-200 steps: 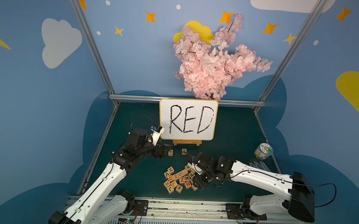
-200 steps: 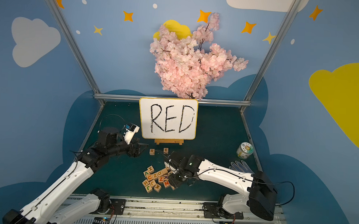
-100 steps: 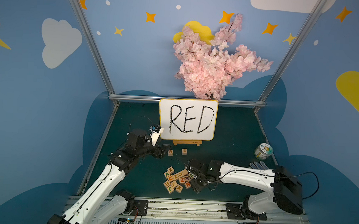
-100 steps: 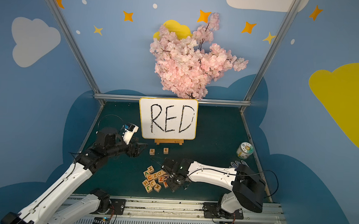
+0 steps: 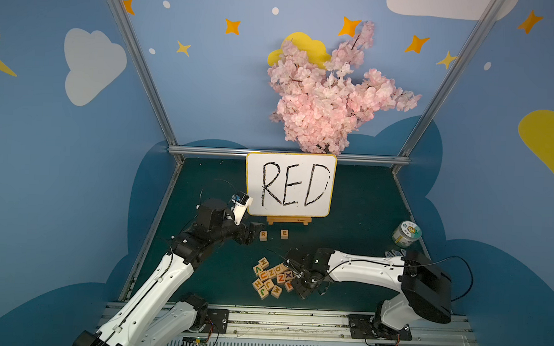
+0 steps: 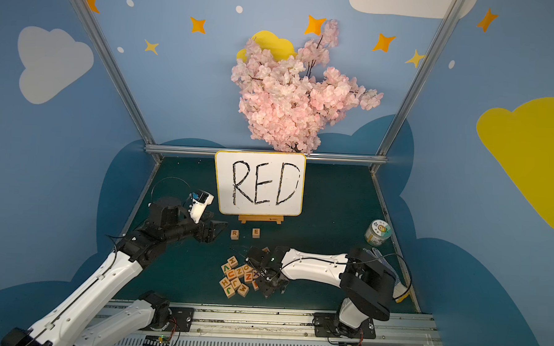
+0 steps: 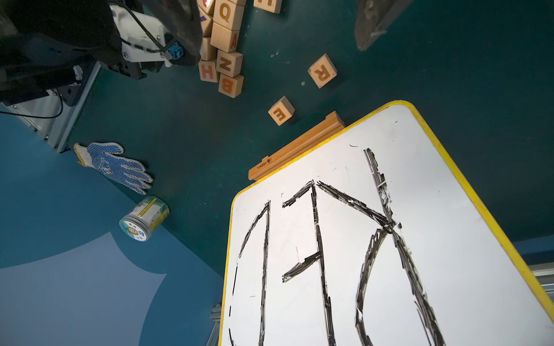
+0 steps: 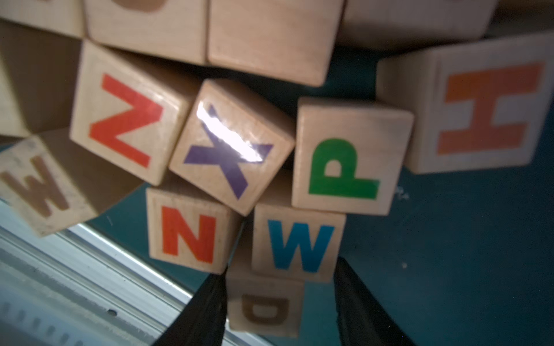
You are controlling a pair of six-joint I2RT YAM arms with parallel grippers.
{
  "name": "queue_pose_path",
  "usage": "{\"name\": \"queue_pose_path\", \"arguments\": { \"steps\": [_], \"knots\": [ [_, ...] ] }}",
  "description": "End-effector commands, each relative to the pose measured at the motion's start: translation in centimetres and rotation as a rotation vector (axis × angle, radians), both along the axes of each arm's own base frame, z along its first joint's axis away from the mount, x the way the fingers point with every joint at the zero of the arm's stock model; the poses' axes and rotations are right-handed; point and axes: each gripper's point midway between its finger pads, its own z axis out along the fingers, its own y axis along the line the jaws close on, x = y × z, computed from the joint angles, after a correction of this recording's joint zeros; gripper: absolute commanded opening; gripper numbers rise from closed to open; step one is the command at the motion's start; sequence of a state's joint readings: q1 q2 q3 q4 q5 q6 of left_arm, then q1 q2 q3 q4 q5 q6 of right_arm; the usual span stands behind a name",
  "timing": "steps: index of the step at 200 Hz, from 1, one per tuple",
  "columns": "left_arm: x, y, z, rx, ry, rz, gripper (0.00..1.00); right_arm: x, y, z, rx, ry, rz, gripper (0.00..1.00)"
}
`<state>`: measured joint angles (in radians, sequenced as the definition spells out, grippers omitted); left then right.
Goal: Assemble the uppercase word "red" with letter blocks
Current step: Pick up the letter block from the center of the board.
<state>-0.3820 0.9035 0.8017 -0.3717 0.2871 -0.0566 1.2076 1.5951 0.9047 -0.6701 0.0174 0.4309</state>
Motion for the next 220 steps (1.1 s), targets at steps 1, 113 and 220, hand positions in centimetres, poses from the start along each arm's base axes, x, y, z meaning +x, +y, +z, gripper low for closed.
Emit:
{"name": "queue_pose_path", "arguments": {
  "steps": [1,113,220],
  "knots": [
    [0.0,0.0,-0.3,0.009,-0.005,-0.003,0.79,0.3,0.1,0.2,-0.017,-0.015,-0.009,0.53],
    [0.5,-0.3,-0.8,0.013,0.011,-0.008,0.79,-0.3,-0.8,0.7,-0.042,0.01,-0.01,0.25],
    [0.6,-0.6,-0.8,0.0,0.016,-0.018,0.79,1.2,-4.3,4.9,0.02,-0.088,-0.059,0.17]
  ]
}}
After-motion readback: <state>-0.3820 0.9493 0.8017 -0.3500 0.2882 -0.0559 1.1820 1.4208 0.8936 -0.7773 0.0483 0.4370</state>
